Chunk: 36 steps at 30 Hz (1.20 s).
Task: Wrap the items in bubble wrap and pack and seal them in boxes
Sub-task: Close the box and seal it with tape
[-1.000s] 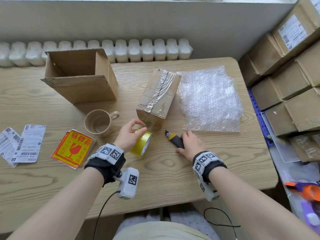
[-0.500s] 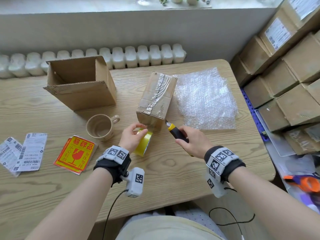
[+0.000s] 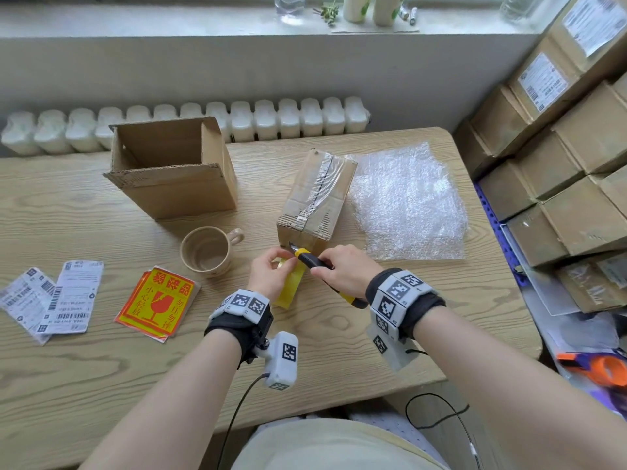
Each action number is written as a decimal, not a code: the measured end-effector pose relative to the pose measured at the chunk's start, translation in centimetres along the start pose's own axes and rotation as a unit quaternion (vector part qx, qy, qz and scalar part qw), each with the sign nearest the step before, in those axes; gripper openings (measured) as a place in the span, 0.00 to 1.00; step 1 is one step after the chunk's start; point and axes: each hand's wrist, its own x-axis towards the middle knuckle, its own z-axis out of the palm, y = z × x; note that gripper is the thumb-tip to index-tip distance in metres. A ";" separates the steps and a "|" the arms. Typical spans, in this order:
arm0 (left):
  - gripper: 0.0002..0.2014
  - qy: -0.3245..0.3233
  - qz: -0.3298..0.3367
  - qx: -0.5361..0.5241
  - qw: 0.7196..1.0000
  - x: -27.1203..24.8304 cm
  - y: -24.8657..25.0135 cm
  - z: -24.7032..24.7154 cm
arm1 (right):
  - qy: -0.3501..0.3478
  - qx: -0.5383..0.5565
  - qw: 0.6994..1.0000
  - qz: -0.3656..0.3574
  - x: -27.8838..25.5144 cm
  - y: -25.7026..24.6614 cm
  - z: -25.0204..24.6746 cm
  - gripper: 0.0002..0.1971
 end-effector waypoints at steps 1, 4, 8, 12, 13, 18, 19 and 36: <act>0.10 0.003 0.001 0.002 1.000 0.0 0.0 0.1 | 0.000 -0.001 1.000 0.007 0.2 -0.1 0.0 0.16; 0.07 0.014 0.009 0.013 1.000 -0.1 0.0 0.3 | 0.003 -0.004 1.000 0.030 0.6 -0.5 0.2 0.16; 0.09 0.037 0.006 0.029 0.999 -0.3 0.2 0.7 | 0.001 0.004 0.999 0.048 1.0 -1.0 0.1 0.15; 0.03 0.046 -0.001 0.047 0.998 -0.4 0.7 0.5 | -0.015 0.000 0.998 0.058 0.6 -0.6 -0.3 0.15; 0.03 0.051 -0.005 0.054 0.997 -0.3 0.8 0.4 | -0.020 -0.007 0.998 0.063 0.4 -0.3 -0.3 0.15; 0.06 0.054 -0.037 0.052 0.997 -0.1 0.2 -0.6 | -0.048 -0.055 0.994 0.076 -0.3 2.3 0.5 0.16; 0.06 0.046 -0.038 0.051 0.997 -0.1 0.0 -0.8 | -0.052 -0.069 0.993 0.074 -0.3 2.9 1.0 0.16; 0.05 0.046 -0.055 -0.002 0.997 -1.7 -1.4 -2.7 | 0.042 -0.151 0.987 0.044 1.3 5.9 8.4 0.14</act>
